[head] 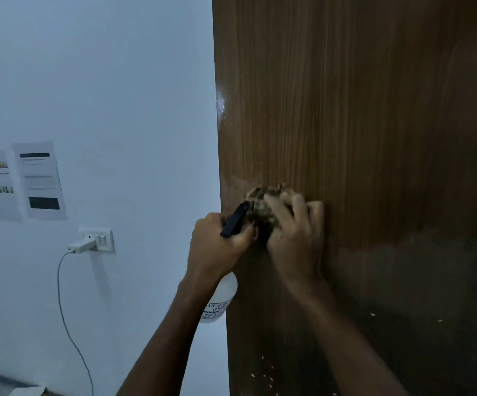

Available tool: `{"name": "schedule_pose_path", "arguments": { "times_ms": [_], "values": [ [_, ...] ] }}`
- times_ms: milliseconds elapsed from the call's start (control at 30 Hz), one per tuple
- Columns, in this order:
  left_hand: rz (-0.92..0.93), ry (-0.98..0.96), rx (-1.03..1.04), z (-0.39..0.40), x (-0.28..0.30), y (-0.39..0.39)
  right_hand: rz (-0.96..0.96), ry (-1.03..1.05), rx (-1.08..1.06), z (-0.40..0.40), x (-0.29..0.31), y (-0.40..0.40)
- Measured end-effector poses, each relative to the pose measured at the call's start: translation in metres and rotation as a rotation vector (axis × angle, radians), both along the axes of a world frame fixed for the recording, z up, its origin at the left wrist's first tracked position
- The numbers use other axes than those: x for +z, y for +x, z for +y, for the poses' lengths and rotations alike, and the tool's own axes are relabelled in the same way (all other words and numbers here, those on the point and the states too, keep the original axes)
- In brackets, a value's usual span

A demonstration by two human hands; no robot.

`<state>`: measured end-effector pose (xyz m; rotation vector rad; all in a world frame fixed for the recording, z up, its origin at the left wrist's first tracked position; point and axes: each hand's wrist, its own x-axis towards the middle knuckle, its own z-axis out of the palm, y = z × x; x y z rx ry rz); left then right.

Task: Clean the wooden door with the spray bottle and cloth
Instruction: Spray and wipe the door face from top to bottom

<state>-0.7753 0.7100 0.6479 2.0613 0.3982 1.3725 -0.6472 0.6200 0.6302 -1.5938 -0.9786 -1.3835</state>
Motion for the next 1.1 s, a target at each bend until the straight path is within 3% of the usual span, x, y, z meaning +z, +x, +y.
{"name": "schedule_pose_path", "arguments": {
  "times_ms": [100, 233, 467, 533, 700, 933, 1100],
  "values": [
    [0.028, -0.027, 0.060, 0.003, -0.011, 0.000, 0.096, 0.114, 0.025, 0.000, 0.055, -0.007],
    [0.002, -0.039, 0.040, 0.007, -0.022, -0.002, 0.042, 0.089, -0.054, 0.012, 0.088, -0.008],
    [-0.137, 0.030, -0.064, 0.011, -0.016, -0.016, -0.130, -0.063, -0.018, 0.028, -0.033, -0.025],
    [-0.178, 0.030, -0.089, 0.011, -0.014, -0.018, -0.137, -0.075, 0.013, 0.031, -0.030, -0.029],
    [-0.248, 0.022, -0.080, 0.012, -0.009, -0.021, -0.066, 0.094, -0.029, 0.060, 0.058, -0.033],
    [-0.204, 0.046, -0.153, 0.029, -0.014, -0.034, -0.111, 0.021, -0.029, 0.062, -0.046, -0.050],
    [-0.151, 0.009, -0.178, 0.033, -0.017, -0.031, -0.123, 0.189, -0.090, 0.082, 0.043, -0.038]
  ]
}}
